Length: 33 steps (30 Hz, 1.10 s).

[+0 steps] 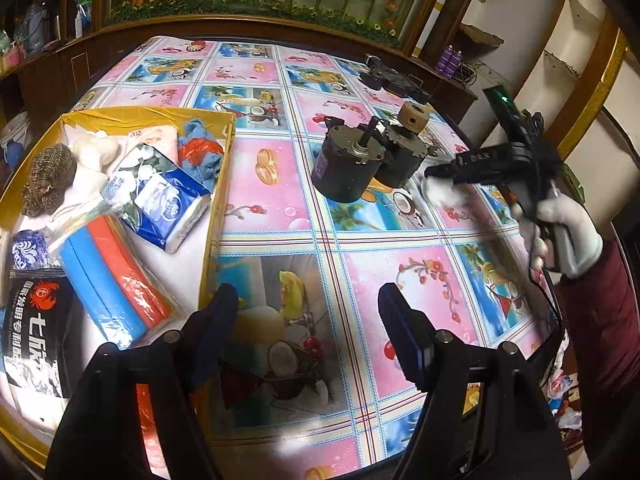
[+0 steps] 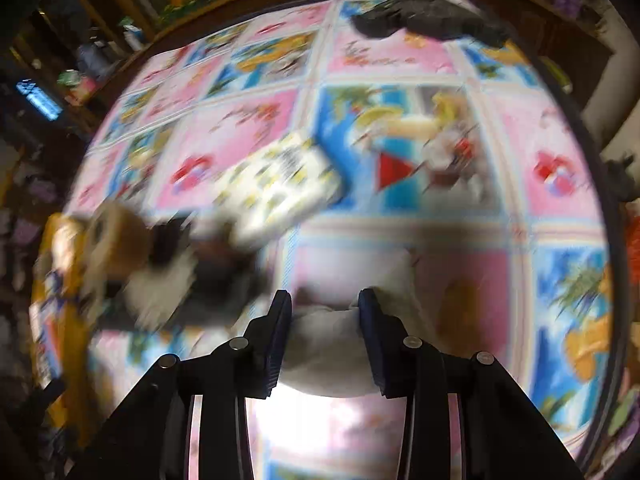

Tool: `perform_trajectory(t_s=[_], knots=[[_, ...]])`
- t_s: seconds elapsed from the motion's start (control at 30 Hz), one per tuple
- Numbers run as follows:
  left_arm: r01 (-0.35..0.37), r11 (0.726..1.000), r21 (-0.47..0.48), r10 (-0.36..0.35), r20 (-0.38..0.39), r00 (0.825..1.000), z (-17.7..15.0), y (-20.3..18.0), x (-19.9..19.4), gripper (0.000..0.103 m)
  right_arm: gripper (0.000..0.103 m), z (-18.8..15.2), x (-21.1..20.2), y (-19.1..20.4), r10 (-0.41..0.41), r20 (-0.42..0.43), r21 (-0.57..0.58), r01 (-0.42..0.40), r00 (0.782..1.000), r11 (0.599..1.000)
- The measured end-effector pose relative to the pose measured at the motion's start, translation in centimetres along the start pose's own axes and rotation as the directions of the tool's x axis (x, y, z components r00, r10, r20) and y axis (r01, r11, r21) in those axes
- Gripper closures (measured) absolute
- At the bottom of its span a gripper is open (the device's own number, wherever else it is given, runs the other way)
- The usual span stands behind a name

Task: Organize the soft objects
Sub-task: 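Grasp the white cloth with the left gripper while the right grasps the lemon-print tissue pack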

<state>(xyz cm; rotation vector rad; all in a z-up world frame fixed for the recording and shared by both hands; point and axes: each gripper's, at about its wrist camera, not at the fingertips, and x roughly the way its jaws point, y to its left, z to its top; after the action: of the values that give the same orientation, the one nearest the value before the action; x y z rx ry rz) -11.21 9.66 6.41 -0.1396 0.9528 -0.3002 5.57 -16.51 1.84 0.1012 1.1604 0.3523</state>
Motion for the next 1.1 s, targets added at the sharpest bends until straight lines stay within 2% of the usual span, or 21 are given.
perform_trajectory(t_s=[0.03,0.07,0.13,0.2,0.27,0.33,0.53,0.57,0.6,0.63,0.67,0.7,0.73,0.83,0.93,1.03,1.1], knots=[[0.0,1.0,0.003,0.0,0.001,1.0,-0.1,-0.1,-0.1,0.031,0.067,-0.5,-0.3,0.1,0.045,-0.014,-0.003,-0.045,0.999,0.999],[0.0,1.0,0.005,0.0,0.003,1.0,-0.1,-0.3,-0.1,0.031,0.067,-0.8,-0.8,0.1,0.055,-0.001,-0.002,-0.055,0.998,0.998],[0.001,1.0,0.005,-0.001,0.003,1.0,-0.2,-0.6,-0.1,0.031,0.062,-0.4,-2.0,0.0,-0.012,0.07,0.009,0.011,0.997,1.0],[0.006,1.0,0.0,-0.006,0.001,1.0,-0.3,-0.9,-0.1,0.031,0.047,0.8,-3.0,-0.3,-0.06,0.141,0.042,0.055,0.988,0.998],[0.009,1.0,0.0,-0.009,-0.005,1.0,-0.4,-1.2,0.0,0.031,0.025,2.7,-3.5,-0.8,-0.036,0.201,0.094,0.017,0.979,0.995],[0.01,1.0,0.006,-0.01,-0.007,1.0,-0.5,-1.4,0.0,0.031,0.019,4.5,-3.2,-0.9,-0.027,0.222,0.13,-0.002,0.975,0.992],[0.014,1.0,0.014,-0.013,-0.018,1.0,-0.3,-1.6,0.3,0.031,0.022,8.6,2.4,1.2,-0.096,0.093,0.12,0.085,0.991,0.989],[0.016,1.0,0.014,-0.016,-0.022,1.0,-0.3,-1.7,0.4,0.031,0.028,8.8,3.3,1.6,-0.104,0.065,0.102,0.097,0.992,0.99],[0.018,1.0,0.014,-0.018,-0.024,1.0,-0.2,-1.7,0.6,0.031,0.033,8.7,3.6,1.8,-0.072,0.062,0.097,0.066,0.995,0.993],[0.02,1.0,0.015,-0.02,-0.025,0.999,-0.2,-1.7,0.7,0.031,0.043,8.6,3.6,1.6,-0.049,0.062,0.098,0.042,0.997,0.994],[0.023,1.0,0.016,-0.022,-0.026,0.999,-0.1,-1.7,0.8,0.031,0.05,8.4,3.5,1.5,-0.053,0.062,0.093,0.047,0.997,0.995],[0.025,1.0,0.019,-0.025,-0.026,0.999,0.0,-1.8,0.9,0.031,0.053,8.3,3.0,1.4,-0.052,0.061,0.081,0.047,0.997,0.996],[0.028,0.999,0.023,-0.027,-0.026,0.999,0.1,-1.9,0.9,0.031,0.058,7.8,2.7,1.1,-0.049,0.055,0.081,0.044,0.997,0.996],[0.037,0.999,0.03,-0.036,-0.026,0.999,0.2,-2.2,1.2,0.031,0.058,5.7,1.2,-0.9,-0.06,0.048,0.098,0.055,0.997,0.994],[0.045,0.999,0.023,-0.044,-0.047,0.998,0.1,-2.4,2.0,0.031,0.058,3.0,-0.5,-3.3,-0.035,0.057,0.133,0.027,0.998,0.991],[0.053,0.998,0.027,-0.051,-0.06,0.997,-0.1,-3.0,2.3,0.031,0.056,0.4,-2.0,-4.9,0.018,0.043,0.168,-0.025,0.999,0.985],[0.049,0.998,0.045,-0.046,-0.058,0.997,0.0,-3.6,2.4,0.031,0.054,-1.7,-2.6,-5.0,0.105,-0.005,0.132,-0.104,0.994,0.986]])
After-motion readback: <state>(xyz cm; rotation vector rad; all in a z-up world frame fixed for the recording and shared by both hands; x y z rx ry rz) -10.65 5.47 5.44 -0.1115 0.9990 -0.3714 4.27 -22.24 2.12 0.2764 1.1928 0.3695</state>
